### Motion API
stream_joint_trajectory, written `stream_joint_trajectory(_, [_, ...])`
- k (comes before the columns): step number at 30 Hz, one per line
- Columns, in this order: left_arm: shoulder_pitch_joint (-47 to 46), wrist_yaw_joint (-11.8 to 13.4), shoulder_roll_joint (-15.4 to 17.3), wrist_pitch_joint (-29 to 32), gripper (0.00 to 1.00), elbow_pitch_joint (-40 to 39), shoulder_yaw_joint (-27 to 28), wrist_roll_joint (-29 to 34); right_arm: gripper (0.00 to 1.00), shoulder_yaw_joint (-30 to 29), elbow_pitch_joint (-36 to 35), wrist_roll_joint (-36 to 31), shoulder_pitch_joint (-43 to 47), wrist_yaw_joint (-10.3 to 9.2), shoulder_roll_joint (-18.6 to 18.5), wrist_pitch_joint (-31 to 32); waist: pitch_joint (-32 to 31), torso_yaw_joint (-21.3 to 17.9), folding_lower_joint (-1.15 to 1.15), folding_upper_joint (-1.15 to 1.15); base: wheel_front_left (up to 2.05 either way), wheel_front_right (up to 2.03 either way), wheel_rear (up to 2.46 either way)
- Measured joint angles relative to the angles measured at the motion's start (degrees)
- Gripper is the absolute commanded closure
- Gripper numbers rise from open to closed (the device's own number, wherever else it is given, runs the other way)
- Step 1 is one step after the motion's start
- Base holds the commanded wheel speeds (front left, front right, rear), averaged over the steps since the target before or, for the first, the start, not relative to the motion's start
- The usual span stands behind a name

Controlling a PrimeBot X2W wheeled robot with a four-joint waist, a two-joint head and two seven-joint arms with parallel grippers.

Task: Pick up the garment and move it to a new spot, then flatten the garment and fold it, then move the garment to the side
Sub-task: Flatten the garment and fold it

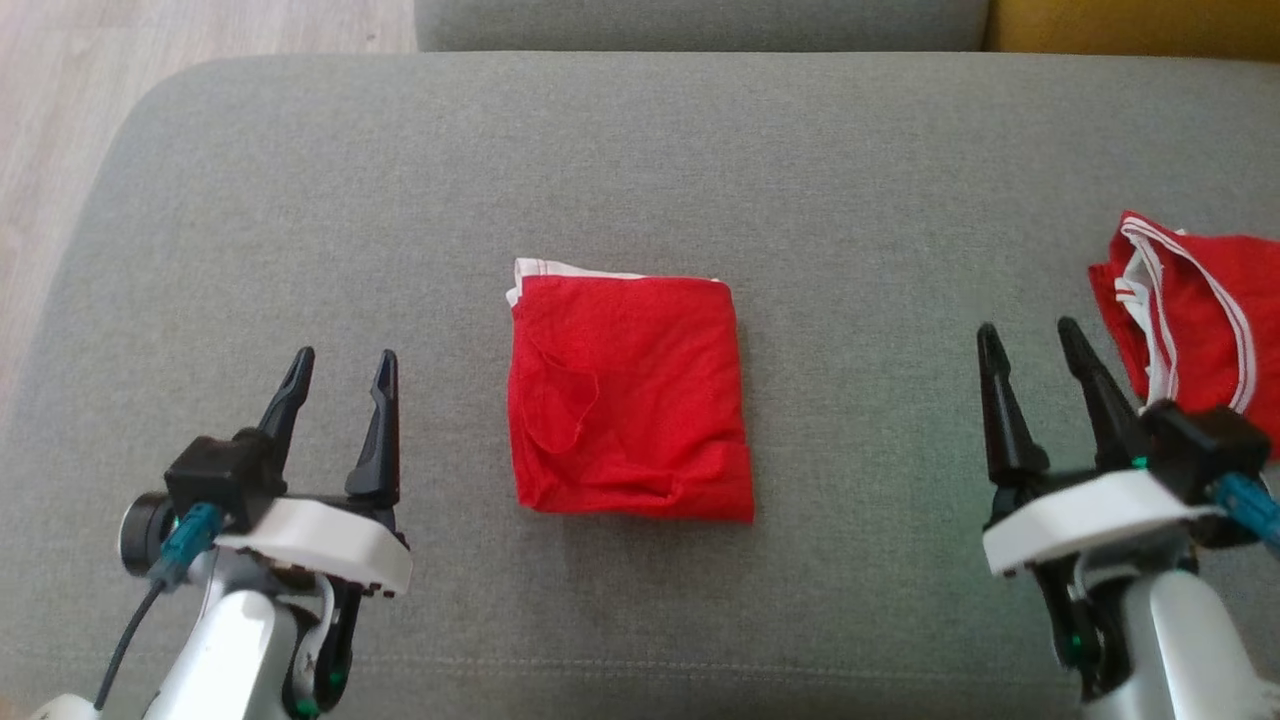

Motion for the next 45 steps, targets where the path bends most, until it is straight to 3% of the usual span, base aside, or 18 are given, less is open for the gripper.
stream_joint_trajectory(12, [0.03, 0.52, 0.32, 0.49, 0.0, -0.12, -0.37, -0.01, 0.0, -0.94, -6.87, -0.82, 3.95, 0.0, 0.23, 2.12, -0.34, -0.45, 0.0, 0.0, 0.0, 0.0, 0.0])
stream_joint_trajectory(32, [-0.11, 0.8, 0.3, 0.41, 0.0, -0.12, -1.68, -0.34, 0.0, -1.21, -7.94, -4.55, 3.6, 0.0, 0.24, 3.89, 0.61, 1.96, 0.0, 0.0, 0.0, 0.0, 0.0])
stream_joint_trajectory(33, [-0.18, 0.63, 0.3, 0.38, 0.0, -0.11, -1.72, -0.34, 0.33, -0.99, -7.59, -4.55, 3.42, 0.0, 0.24, 3.97, 0.8, 2.24, 0.0, 0.0, 0.0, 0.0, 0.0])
stream_joint_trajectory(34, [-0.27, 0.57, 0.27, 0.23, 0.0, -0.08, -1.79, -0.34, 0.76, -0.62, -7.0, -4.55, 3.11, 0.0, 0.24, 3.97, 1.03, 2.55, 0.0, 0.0, 0.0, 0.0, 0.0])
stream_joint_trajectory(35, [-0.38, 0.55, 0.26, 0.13, 0.0, -0.09, -1.83, -0.34, 1.0, 0.12, -6.26, -4.55, 2.6, 0.0, 0.24, 4.03, 1.3, 2.82, 0.0, 0.0, 0.0, 0.0, 0.0])
stream_joint_trajectory(39, [-1.42, 0.32, 0.14, -0.1, 0.0, 0.12, -2.3, -0.34, 1.0, 5.11, -2.15, -4.32, -0.96, 0.0, 0.2, 4.01, 2.43, 4.16, 0.0, 0.0, 0.0, 0.0, 0.0])
stream_joint_trajectory(45, [-3.16, -0.29, -0.22, -0.55, 0.0, 0.83, -2.82, -0.35, 1.0, 17.78, 8.36, -0.03, -6.72, 0.0, 0.12, 2.43, 3.92, 6.34, 0.0, 0.0, 0.0, 0.0, 0.0])
